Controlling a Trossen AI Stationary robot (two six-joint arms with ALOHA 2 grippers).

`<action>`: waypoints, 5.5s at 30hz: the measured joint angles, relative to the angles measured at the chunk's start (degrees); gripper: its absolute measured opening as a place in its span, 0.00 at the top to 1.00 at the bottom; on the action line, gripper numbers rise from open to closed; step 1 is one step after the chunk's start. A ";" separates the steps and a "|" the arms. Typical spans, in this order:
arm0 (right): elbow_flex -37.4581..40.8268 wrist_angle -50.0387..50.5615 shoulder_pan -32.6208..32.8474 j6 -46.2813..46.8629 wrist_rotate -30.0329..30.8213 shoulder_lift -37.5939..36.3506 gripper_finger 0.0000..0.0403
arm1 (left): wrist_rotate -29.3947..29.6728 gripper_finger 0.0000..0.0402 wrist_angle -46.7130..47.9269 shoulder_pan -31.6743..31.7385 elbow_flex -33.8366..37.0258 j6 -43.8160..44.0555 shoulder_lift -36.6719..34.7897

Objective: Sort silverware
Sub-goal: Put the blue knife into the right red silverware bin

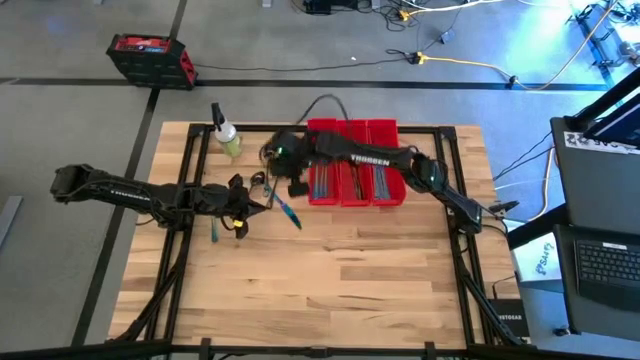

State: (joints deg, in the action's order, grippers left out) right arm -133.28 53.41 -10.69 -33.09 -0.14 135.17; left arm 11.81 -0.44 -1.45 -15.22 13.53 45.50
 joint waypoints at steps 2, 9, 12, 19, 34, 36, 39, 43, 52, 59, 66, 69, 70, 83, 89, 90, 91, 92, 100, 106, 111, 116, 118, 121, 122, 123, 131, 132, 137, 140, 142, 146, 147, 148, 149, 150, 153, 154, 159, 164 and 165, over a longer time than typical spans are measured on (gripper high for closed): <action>1.06 2.02 3.04 -3.13 5.42 0.15 1.00 | 0.00 1.00 0.11 0.00 0.00 0.43 0.00; 5.62 3.40 11.22 -8.93 6.87 0.46 1.00 | 0.00 1.00 3.09 0.00 0.00 0.62 0.02; 8.56 0.28 12.88 -9.45 7.70 0.44 1.00 | -0.44 1.00 2.97 0.00 0.00 0.57 0.02; 17.89 -7.81 14.03 -11.13 12.66 0.45 1.00 | -1.29 1.00 2.78 0.00 0.00 -0.10 0.02; 21.55 -12.66 11.52 -9.68 10.11 1.66 1.00 | -1.29 1.00 2.73 0.00 0.00 -0.35 0.02; 21.55 -13.91 11.80 -10.21 9.62 2.16 1.00 | -1.26 1.00 2.79 0.00 0.00 -0.34 0.02; 21.55 -13.77 11.79 -10.68 9.76 2.86 1.00 | -1.24 1.00 2.85 0.00 0.00 -0.18 0.02; 21.55 -13.93 11.79 -10.70 10.92 3.11 1.00 | -1.16 1.00 2.85 0.00 0.00 -0.14 0.02; 21.52 -11.87 11.79 -10.33 11.12 3.11 1.00 | -1.11 1.00 2.82 -0.02 0.00 0.01 0.02; 21.44 -9.48 11.89 -6.76 10.78 3.06 1.00 | -1.09 1.00 2.85 -0.02 0.00 0.01 0.02; 21.42 -5.96 14.75 -1.77 10.62 2.91 1.00 | -1.75 1.00 3.17 -0.04 0.00 -0.02 0.02; 21.40 -4.46 16.59 0.41 10.45 2.87 1.00 | -2.67 1.00 3.88 -0.04 0.00 -0.12 0.02; 21.39 -4.12 17.16 1.50 10.45 2.87 1.00 | -2.70 1.00 4.41 -0.04 0.00 0.08 0.02; 21.46 -2.06 25.69 14.63 5.48 2.11 1.00 | -2.67 1.00 3.40 -0.06 0.02 13.16 0.02; 21.55 -0.47 30.53 16.19 4.81 1.58 1.00 | -2.11 1.00 -6.17 -6.30 0.04 19.64 0.04; 21.55 -0.21 31.40 16.69 4.83 1.58 1.00 | -1.96 1.00 -8.25 -7.53 0.04 20.10 0.32; 21.55 0.04 32.27 17.31 4.82 1.53 1.00 | -1.90 1.00 -10.22 -8.74 0.04 20.29 0.79; 21.55 0.52 33.17 17.73 4.63 1.38 1.00 | -1.81 1.00 -12.05 -9.94 0.04 20.52 1.35; 21.64 2.31 40.39 21.85 5.93 0.83 1.00 | 4.89 1.00 -29.49 -19.45 0.03 20.89 11.79; 21.64 6.28 42.39 26.77 9.77 0.83 1.00 | 3.06 1.00 -41.19 -23.70 -1.57 11.64 23.90; 21.64 7.69 41.95 30.25 13.79 0.47 1.00 | 3.28 1.00 -41.19 -23.92 -5.79 6.67 31.79; 21.58 6.79 40.88 33.46 18.66 -0.45 1.00 | 2.96 1.00 -40.89 -22.98 -8.61 -0.50 36.33; 21.58 7.69 40.49 34.48 20.30 -0.98 1.00 | 2.95 1.00 -41.10 -23.39 -9.18 -5.49 36.63; 21.58 7.67 39.90 35.13 21.06 -2.55 1.00 | 3.36 1.00 -42.27 -23.64 -9.54 -11.42 36.51; 21.58 7.78 39.79 35.78 22.03 -3.10 1.00 | 3.50 1.00 -42.71 -23.58 -9.70 -13.00 36.39; 21.58 7.80 39.65 36.53 23.25 -3.75 1.00 | 3.52 1.00 -42.88 -23.45 -10.02 -14.39 36.35; 29.72 -3.15 38.92 42.40 33.10 -15.62 1.00 | -0.99 1.00 -42.83 -23.42 -10.43 -17.54 36.30; 33.59 -6.76 38.73 43.77 33.28 -18.33 1.00 | -2.04 1.00 -42.99 -23.43 -10.45 -18.00 36.28; 56.03 -29.53 40.41 51.39 34.67 -33.24 1.00 | -5.71 1.00 -43.67 -23.43 -10.45 -18.06 36.09; 68.58 -49.58 44.03 53.36 35.69 -39.96 1.00 | -7.73 1.00 -41.85 -23.30 -10.45 -18.06 36.09; 76.35 -64.37 46.78 53.06 36.65 -42.62 1.00 | -8.56 1.00 -39.32 -23.10 -10.45 -18.04 36.09; 89.02 -92.07 52.05 53.18 42.38 -43.72 1.00 | -8.76 0.99 -36.01 -23.18 -10.45 -18.25 36.09; 91.36 -97.10 53.28 53.40 43.96 -43.47 0.99 | -8.79 0.98 -36.24 -22.88 -10.45 -18.53 36.09; 93.17 -101.11 54.42 53.70 45.51 -43.27 0.99 | -8.84 0.96 -37.12 -22.60 -10.45 -18.87 36.09; 94.62 -104.04 55.64 53.87 47.50 -43.25 0.98 | -8.83 0.94 -38.47 -22.29 -10.45 -19.28 36.09; 95.67 -106.12 56.77 53.86 49.72 -43.25 0.96 | -8.83 0.91 -40.35 -21.95 -10.45 -19.78 36.16; 96.39 -107.95 59.54 53.37 56.18 -43.25 0.88 | -9.03 0.82 -47.89 -20.67 -10.49 -20.89 37.67; 96.35 -108.00 60.12 52.78 57.80 -43.25 0.85 | -9.38 0.78 -48.50 -20.12 -10.69 -21.68 38.17; 95.74 -107.38 61.53 52.17 63.84 -43.24 0.67 | -15.02 0.59 -48.58 -17.20 -11.68 -22.34 43.16; 95.74 -107.75 61.27 52.20 66.35 -43.21 0.53 | -18.14 0.47 -51.66 -15.65 -12.35 -22.75 50.23; 95.74 -107.74 61.27 52.16 67.11 -43.21 0.51 | -18.13 0.46 -52.57 -15.24 -12.31 -23.17 51.79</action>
State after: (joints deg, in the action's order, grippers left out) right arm -37.54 -54.33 50.59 19.07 66.96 91.96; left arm -6.31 -53.00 -16.69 -27.53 -9.65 97.28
